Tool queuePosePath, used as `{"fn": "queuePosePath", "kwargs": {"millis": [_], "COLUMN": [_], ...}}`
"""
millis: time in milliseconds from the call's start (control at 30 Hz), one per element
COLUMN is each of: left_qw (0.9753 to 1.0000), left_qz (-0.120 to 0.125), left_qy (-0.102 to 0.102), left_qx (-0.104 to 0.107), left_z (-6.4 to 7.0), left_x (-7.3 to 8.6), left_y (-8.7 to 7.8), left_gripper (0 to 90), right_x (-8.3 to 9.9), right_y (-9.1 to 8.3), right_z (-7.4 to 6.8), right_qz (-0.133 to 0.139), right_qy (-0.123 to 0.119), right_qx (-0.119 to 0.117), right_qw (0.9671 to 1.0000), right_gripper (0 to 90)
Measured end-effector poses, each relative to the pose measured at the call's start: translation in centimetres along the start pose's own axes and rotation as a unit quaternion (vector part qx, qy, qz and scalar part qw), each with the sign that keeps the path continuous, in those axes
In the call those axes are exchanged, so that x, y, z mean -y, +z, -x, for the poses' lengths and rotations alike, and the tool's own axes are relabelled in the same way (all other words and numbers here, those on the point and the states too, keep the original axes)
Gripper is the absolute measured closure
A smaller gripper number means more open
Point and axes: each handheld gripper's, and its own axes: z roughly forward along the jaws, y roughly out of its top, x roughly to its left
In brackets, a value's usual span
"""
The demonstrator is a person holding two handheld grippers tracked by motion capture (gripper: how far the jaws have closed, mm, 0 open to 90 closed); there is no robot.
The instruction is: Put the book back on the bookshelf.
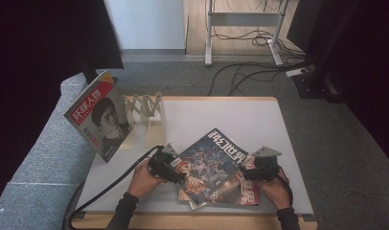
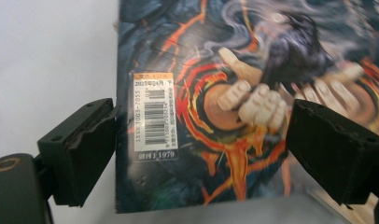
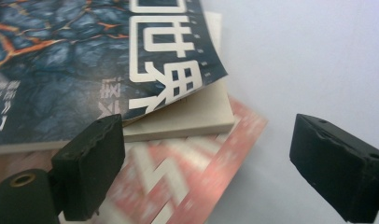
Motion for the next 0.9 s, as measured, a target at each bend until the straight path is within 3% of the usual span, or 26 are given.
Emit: {"fn": "queuePosePath", "kwargs": {"millis": [200,600,733,867,900], "left_qw": [0.9997,0.9989,0.9985,0.9982,0.9980], "left_qz": [0.021,0.032,0.032,0.052,0.059], "left_qy": [-0.006,0.026,0.035,0.028,0.022], "left_qx": [0.003,0.023,0.026,0.008,-0.008], "left_z": [1.2,4.4,4.4,3.6,3.0], "left_x": [1.3,2.8,2.9,3.1,3.1], "left_y": [-0.5,-0.9,-1.2,-2.4,-2.9], "left_gripper": [14.0,14.9,15.9,14.6,14.2], "right_x": [-1.3,-3.6,-3.9,-4.2,-4.4], "right_y": [1.2,3.7,4.0,3.4,3.2], "right_z": [0.9,2.5,2.7,2.8,2.7], "right_qz": [-0.010,-0.020,-0.024,-0.024,-0.024], "right_qy": [-0.005,-0.008,-0.006,-0.006,0.000], "right_qx": [0.011,0.020,0.016,0.005,-0.006], "right_qw": [0.9999,0.9996,0.9996,0.9997,0.9997], "right_gripper": [10.6,11.4,11.9,12.4,11.1]}}
